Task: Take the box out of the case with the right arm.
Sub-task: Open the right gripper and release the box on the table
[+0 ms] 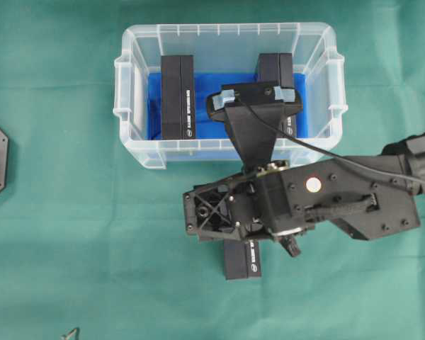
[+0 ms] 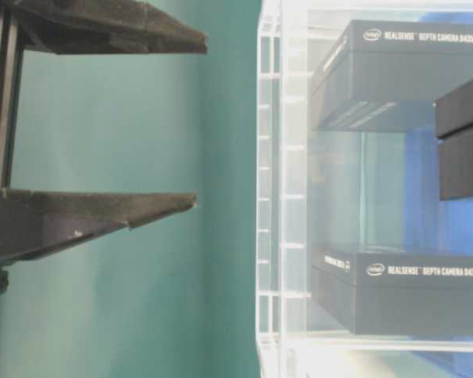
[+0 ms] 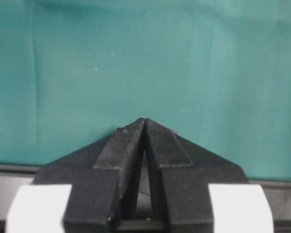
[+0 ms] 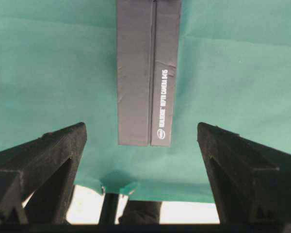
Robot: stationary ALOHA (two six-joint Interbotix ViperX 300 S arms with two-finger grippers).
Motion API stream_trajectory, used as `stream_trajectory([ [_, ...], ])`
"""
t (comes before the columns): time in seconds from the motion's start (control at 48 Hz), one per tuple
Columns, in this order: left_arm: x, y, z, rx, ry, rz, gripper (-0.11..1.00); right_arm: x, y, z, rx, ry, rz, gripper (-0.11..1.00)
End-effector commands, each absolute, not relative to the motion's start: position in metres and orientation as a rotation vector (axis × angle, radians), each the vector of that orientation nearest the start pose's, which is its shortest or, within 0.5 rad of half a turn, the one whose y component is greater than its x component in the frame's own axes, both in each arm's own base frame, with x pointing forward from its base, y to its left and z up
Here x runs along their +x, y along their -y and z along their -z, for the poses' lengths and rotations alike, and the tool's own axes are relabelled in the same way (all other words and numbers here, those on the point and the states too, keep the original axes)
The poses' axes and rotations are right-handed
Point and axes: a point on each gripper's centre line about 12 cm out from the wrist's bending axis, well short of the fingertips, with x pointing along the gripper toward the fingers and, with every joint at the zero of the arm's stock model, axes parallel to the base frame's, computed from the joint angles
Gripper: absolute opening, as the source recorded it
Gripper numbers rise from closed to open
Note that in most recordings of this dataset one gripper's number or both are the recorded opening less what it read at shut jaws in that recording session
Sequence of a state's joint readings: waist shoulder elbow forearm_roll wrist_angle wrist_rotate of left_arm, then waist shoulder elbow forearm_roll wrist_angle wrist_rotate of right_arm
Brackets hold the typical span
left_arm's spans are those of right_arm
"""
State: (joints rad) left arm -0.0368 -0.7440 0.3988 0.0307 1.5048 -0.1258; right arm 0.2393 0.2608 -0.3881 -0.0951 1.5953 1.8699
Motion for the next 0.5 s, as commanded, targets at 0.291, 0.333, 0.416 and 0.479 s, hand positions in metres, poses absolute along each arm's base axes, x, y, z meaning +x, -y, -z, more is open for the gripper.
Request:
stream_trajectory([
  [0.291,0.171,0.002,-0.390,-0.074,-1.131,-0.069,0.00,0.400,-0.090,-0.342,1.268,-1.053,1.199,0.89],
  [0.333,0.171,0.002,-0.390,-0.073,-1.130,-0.068,0.00,0.394,-0.089,-0.342,1.273,-1.052,1.202,0.89],
  [0.416,0.171,0.002,-0.390,-0.072,-1.130,-0.067,0.00,0.379,-0.089,-0.342,1.277,-1.050,1.198,0.89],
  [0.479,0.171,0.002,-0.390,-0.072,-1.130,-0.067,0.00,0.367,-0.087,-0.342,1.284,-1.045,1.199,0.89],
])
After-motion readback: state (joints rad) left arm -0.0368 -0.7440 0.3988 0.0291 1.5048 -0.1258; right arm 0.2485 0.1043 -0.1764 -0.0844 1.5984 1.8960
